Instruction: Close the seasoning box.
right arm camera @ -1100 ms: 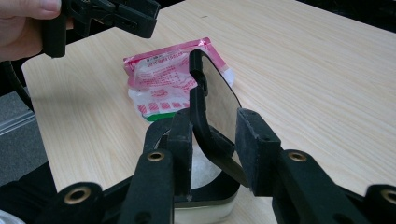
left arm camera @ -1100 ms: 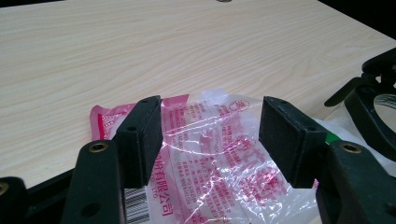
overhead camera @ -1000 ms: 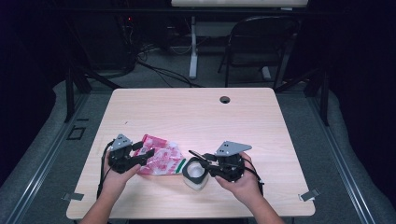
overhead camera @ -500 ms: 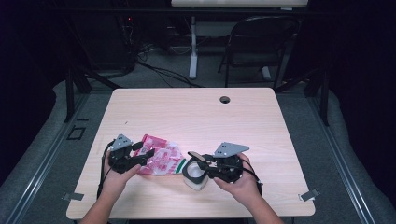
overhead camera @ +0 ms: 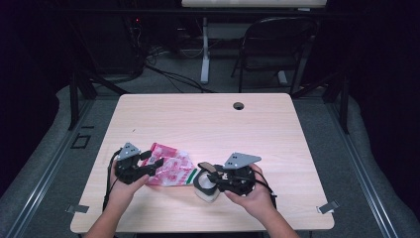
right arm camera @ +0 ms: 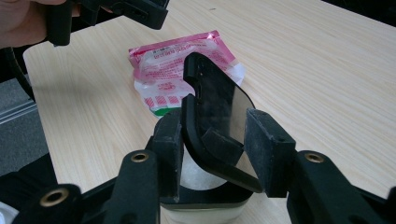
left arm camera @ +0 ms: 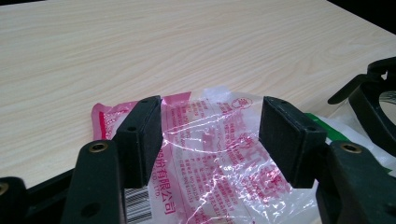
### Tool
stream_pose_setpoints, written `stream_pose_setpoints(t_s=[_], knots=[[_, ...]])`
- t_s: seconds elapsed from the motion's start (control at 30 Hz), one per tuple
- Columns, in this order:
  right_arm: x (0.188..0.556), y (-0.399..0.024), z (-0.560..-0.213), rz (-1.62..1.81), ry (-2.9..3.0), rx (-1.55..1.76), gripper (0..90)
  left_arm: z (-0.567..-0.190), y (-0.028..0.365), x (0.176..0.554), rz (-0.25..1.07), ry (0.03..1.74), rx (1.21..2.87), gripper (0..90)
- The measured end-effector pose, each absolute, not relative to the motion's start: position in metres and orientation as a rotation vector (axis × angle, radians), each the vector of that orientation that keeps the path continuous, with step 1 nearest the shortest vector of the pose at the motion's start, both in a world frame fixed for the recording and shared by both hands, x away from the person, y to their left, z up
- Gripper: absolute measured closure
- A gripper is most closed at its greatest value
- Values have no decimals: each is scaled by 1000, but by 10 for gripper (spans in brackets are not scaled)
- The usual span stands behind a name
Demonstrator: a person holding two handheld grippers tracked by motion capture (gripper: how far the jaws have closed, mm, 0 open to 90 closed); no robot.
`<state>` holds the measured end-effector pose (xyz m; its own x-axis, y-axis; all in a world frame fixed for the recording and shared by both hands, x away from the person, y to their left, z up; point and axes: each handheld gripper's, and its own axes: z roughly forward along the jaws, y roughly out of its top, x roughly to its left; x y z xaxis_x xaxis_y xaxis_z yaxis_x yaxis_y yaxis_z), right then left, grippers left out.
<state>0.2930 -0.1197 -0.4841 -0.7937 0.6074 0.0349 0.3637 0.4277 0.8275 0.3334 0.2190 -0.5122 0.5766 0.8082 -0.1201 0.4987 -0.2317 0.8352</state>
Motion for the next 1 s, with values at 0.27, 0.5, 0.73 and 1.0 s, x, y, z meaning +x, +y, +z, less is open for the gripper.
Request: stream_pose_setpoints(t_s=[0.27, 0.5, 0.73, 1.0], knots=[[292, -114, -487, 1295, 2444, 829, 514, -512, 219, 333, 426, 1057, 1893, 393], [292, -111, -488, 1294, 2453, 832, 470, -512, 220, 333, 427, 1056, 1898, 393], [290, -107, -489, 1293, 2472, 820, 466, -512, 219, 333, 426, 1057, 1894, 393], [289, -103, -492, 1279, 2493, 810, 464, -512, 220, 333, 428, 1055, 1897, 393]])
